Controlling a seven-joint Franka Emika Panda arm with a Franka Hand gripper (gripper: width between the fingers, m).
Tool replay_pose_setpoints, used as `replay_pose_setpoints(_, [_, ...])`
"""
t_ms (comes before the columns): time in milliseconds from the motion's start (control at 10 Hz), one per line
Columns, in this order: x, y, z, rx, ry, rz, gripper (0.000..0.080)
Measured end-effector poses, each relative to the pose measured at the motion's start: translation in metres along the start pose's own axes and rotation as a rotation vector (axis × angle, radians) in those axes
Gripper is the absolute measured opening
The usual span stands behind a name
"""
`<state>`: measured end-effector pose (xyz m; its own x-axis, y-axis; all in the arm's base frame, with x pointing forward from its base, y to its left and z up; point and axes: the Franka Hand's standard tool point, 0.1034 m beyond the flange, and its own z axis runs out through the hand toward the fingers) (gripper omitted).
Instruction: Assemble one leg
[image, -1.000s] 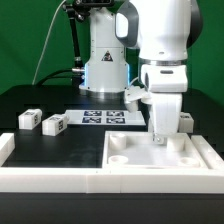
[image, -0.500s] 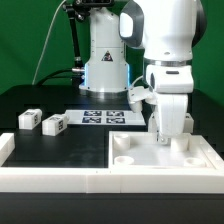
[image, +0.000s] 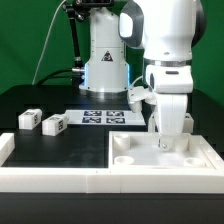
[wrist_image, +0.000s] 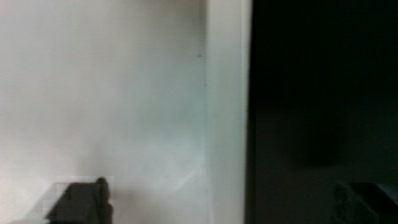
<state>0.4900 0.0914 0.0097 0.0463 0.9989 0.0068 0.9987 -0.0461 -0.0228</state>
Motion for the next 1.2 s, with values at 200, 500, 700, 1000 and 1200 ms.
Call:
replay_pose_setpoints(200, [0.000, 0.000, 0.000, 0.000, 0.000, 0.000, 0.0646])
replay_pose_setpoints(500, [0.002, -0.001, -0.009, 0.000, -0.006, 0.019, 0.0649])
replay_pose_setpoints(700, [0.007, -0.005, -0.030, -0.011, -0.015, 0.030, 0.0649])
replay_pose_setpoints(1000, [0.012, -0.015, -0.048, -0.024, -0.021, 0.072, 0.0649])
replay_pose_setpoints(1200, [0.012, -0.015, -0.047, -0.022, -0.020, 0.102, 0.0649])
